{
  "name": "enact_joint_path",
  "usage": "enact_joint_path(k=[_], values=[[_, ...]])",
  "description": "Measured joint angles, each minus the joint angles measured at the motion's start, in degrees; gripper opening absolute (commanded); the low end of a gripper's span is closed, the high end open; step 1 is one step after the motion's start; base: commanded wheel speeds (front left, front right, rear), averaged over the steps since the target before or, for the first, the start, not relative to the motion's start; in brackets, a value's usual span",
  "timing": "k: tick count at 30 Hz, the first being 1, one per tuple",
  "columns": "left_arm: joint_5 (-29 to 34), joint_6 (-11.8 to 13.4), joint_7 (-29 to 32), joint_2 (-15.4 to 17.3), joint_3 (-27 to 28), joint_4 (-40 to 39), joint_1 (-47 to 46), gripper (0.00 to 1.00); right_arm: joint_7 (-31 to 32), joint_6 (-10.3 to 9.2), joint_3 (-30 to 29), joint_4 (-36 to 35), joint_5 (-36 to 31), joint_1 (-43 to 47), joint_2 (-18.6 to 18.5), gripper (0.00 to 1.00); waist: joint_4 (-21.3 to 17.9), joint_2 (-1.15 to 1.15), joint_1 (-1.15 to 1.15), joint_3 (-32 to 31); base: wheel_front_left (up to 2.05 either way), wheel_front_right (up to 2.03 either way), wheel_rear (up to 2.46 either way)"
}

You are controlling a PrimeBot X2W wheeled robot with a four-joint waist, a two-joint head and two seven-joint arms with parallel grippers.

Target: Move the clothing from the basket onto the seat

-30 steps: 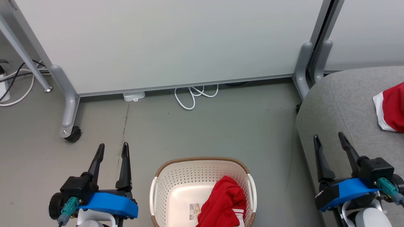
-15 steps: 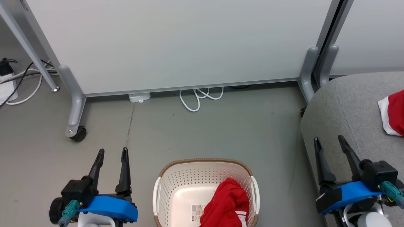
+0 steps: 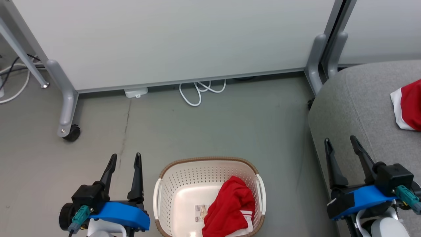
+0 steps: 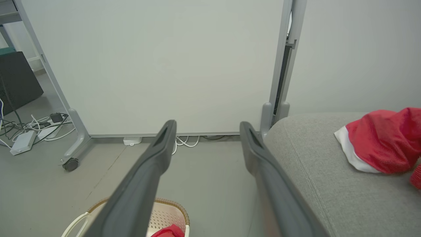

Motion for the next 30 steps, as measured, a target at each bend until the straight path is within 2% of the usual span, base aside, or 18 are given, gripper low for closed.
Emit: enact_joint_path(k=[8, 19, 26, 30], values=[[-0.7, 0.0, 0.0, -0.3, -2.8, 1.9, -2.9, 1.0, 0.5, 0.0, 1.6, -2.7, -0.6, -2.8, 0.0, 1.0, -1.6, 0.0, 0.0, 4.8, 0.0, 0.0, 0.0], [-1.0, 0.0, 0.0, -0.3, -7.3, 8.2, -14.7, 1.0, 0.0, 0.0, 4.8, -8.2, -0.5, -10.6, 0.0, 1.0, -5.3, 0.0, 0.01, 17.6, 0.0, 0.0, 0.0], [-1.7, 0.0, 0.0, 2.5, -12.3, 14.8, -23.8, 1.0, -1.6, 0.0, 7.6, -9.8, 0.0, -16.4, 0.0, 1.0, -9.5, 0.0, 0.02, 29.4, 0.0, 0.0, 0.0], [-2.5, 0.0, 0.0, 3.2, -14.6, 17.4, -25.9, 1.0, -2.3, 0.0, 8.1, -9.4, 0.1, -16.7, 0.0, 1.0, -11.4, 0.0, 0.02, 33.0, 0.0, 0.0, 0.0]])
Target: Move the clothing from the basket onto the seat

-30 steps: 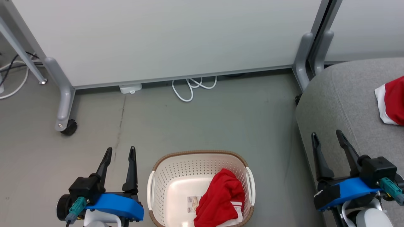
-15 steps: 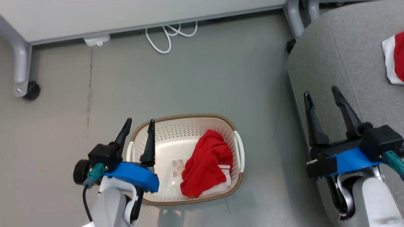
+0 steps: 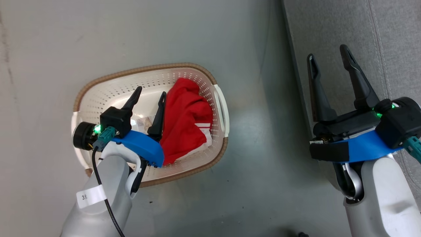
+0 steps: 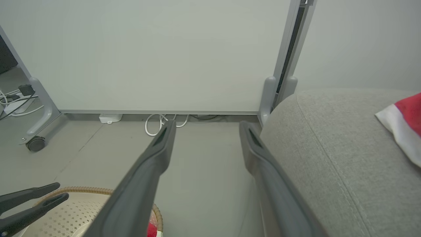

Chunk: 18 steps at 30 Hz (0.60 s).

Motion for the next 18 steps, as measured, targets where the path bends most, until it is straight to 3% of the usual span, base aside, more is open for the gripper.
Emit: enact_joint_path(k=[9, 18], values=[[-2.8, 0.0, 0.0, 3.6, -9.8, 8.2, -4.6, 1.0, -2.8, 0.0, 2.0, 1.5, 1.9, -1.2, 0.0, 1.0, -6.4, 0.0, 0.0, 7.0, 0.0, 0.0, 0.0], [-5.6, 0.0, 0.0, 6.1, -14.3, 15.2, -7.8, 1.0, -4.5, 0.0, 2.9, 1.7, 4.1, -1.7, 0.0, 1.0, -10.6, 0.0, -0.01, 11.1, 0.0, 0.0, 0.0]])
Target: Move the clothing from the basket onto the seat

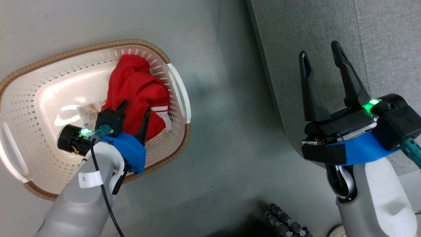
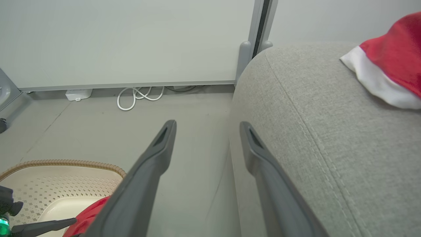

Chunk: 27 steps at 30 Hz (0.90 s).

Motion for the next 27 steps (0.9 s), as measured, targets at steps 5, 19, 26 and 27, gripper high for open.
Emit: enact_joint_path(k=[5, 19, 26, 27], values=[[-1.6, 0.0, 0.0, 0.1, -0.7, 4.6, -1.8, 1.0, -0.3, 0.0, 0.5, -0.1, 0.6, 0.0, 0.0, 1.0, -1.0, 0.0, 0.0, 1.5, 0.0, 0.0, 0.0], [-7.4, 0.0, 1.8, -1.3, -3.5, 13.7, -5.2, 0.4, -0.8, 0.0, 1.7, 0.0, 2.1, -0.2, 0.0, 1.0, -2.4, 0.0, -0.01, 3.5, 0.0, 0.0, 0.0], [-9.2, 0.0, 2.1, -1.5, -6.0, 14.3, -5.8, 0.0, -0.9, 0.0, 1.8, 0.2, 2.2, -0.3, 0.0, 1.0, -2.2, 0.0, -0.01, 3.1, 0.0, 0.0, 0.0], [-9.5, 0.0, 2.1, -1.4, -6.3, 14.3, -5.8, 0.0, -0.9, 0.0, 1.8, 0.3, 2.2, -0.3, 0.0, 1.0, -2.1, 0.0, -0.01, 3.0, 0.0, 0.0, 0.0]])
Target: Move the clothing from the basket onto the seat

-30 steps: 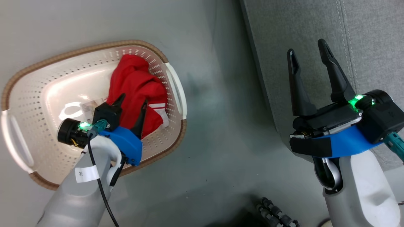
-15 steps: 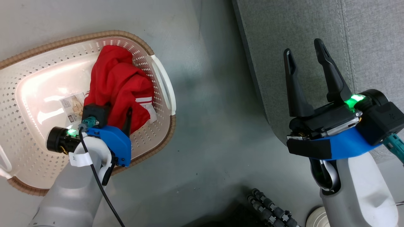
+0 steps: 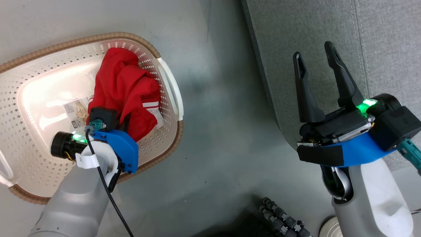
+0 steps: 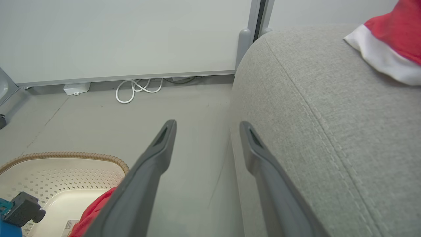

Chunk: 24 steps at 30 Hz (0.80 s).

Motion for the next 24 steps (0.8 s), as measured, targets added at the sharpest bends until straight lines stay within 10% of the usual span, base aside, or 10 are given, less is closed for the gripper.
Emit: enact_joint_path(k=[24], values=[[-7.0, 0.0, -1.6, -2.6, -8.1, -2.4, 2.8, 0.0, 0.1, 0.0, -1.0, 2.4, -2.4, 0.1, 0.0, 1.0, 3.6, 0.0, 0.0, -8.5, 0.0, 0.0, 0.0]])
